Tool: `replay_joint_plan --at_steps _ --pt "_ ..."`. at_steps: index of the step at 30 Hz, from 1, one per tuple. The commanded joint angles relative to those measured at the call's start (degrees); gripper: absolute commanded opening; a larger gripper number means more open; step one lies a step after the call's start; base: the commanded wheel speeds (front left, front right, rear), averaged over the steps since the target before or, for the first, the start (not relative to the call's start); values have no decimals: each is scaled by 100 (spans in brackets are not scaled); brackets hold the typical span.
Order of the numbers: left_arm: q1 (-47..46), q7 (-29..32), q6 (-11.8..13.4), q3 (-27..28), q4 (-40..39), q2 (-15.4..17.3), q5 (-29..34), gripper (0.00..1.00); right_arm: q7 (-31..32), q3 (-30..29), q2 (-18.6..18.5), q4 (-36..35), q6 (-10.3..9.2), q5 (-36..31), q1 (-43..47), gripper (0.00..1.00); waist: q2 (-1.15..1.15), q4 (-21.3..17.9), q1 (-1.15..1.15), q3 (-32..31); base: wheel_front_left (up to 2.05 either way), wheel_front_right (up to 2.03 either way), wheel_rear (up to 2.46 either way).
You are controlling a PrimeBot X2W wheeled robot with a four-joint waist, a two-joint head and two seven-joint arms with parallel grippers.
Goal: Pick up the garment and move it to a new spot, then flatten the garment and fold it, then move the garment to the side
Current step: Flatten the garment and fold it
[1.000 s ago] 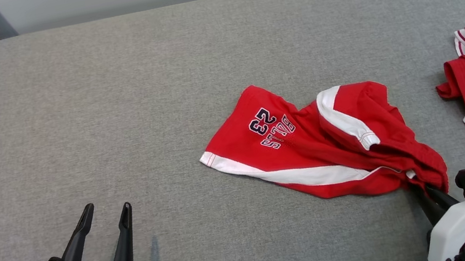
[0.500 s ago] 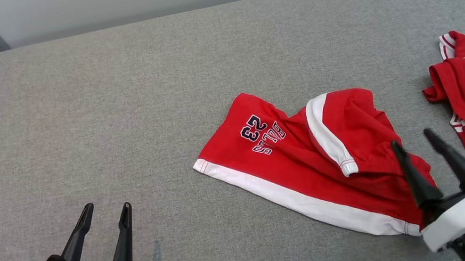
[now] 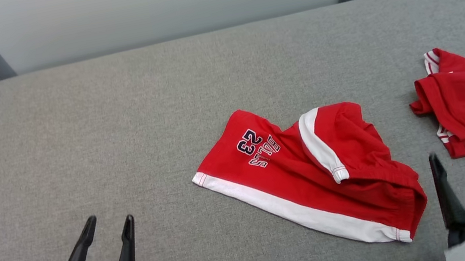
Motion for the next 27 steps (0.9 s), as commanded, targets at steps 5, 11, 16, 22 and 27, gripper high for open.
replay_joint_plan --at_steps 5,11,16,22,27 --pt "90 -39 109 239 -161 152 -74 100 -98 257 6 -7 -14 -176 443 100 0 -92 0 -249 0 0 0" --pt "214 -30 186 262 -194 169 -91 100 -101 336 40 24 -14 -142 657 100 0 -121 0 -390 0 0 0" --pt "254 12 231 252 -243 190 -95 100 -103 358 55 7 -14 -95 713 100 0 -121 0 -409 0 0 0" --pt "246 57 272 223 -299 194 -99 100 -105 373 63 32 -14 -50 661 100 0 -115 0 -363 0 0 0" --pt "209 85 265 180 -326 203 -101 100 -105 402 66 60 -14 -43 601 100 0 -114 0 -294 0 0 0"
